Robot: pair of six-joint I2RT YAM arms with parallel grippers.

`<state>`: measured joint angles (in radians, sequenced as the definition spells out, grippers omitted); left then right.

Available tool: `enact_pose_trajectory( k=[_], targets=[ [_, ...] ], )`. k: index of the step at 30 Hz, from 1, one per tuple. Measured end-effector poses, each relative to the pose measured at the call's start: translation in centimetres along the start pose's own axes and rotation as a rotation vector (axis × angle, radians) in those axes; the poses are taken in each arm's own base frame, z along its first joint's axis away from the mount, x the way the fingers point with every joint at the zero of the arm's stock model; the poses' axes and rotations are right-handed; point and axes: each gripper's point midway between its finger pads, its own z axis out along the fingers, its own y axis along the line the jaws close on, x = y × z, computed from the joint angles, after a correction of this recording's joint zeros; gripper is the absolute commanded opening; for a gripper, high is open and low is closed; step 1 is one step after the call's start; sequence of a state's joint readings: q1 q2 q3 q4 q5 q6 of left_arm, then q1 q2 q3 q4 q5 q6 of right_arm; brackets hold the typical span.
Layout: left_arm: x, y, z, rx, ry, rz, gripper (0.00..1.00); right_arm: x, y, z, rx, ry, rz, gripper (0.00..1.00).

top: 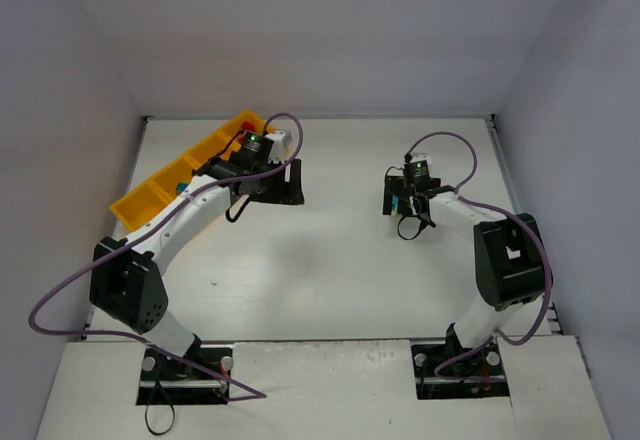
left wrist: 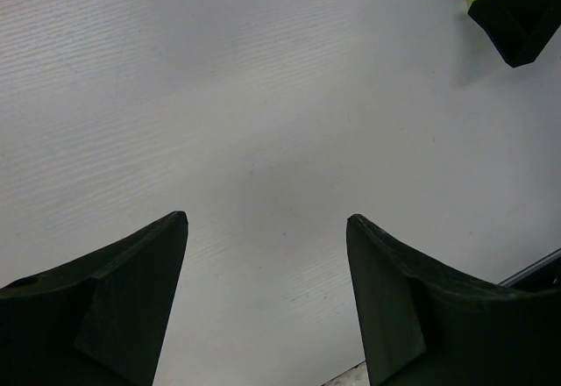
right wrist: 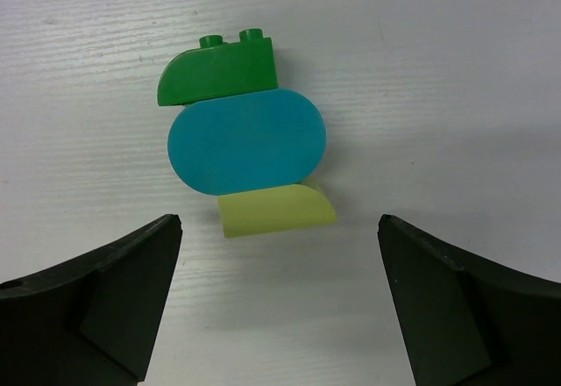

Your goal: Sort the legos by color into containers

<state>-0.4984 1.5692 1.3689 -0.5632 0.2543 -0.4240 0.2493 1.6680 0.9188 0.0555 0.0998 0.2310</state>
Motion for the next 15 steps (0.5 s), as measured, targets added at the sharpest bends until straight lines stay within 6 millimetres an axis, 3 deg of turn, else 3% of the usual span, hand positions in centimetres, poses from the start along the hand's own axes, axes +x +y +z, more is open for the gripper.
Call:
enact_pose_trajectory(
  k=[8, 12, 15],
  targets=[
    [0.08, -0.24, -0.03, 0.013, 0.005, -0.001, 0.67, 0.03, 0.0, 0.02, 0.0, 0.001, -0.009, 0.89],
    [0.09, -0.34, -0.05, 0.018, 0.005, -0.004, 0.67, 0.1, 0.31, 0.19, -0.003, 0.006, -0.016, 0.99],
    [0.06, -0.37, -0.13, 0.019, 0.004, -0.005, 0.67, -0.76, 0.78, 0.21, -0.009, -0.001, -0.024, 1.0]
  ],
)
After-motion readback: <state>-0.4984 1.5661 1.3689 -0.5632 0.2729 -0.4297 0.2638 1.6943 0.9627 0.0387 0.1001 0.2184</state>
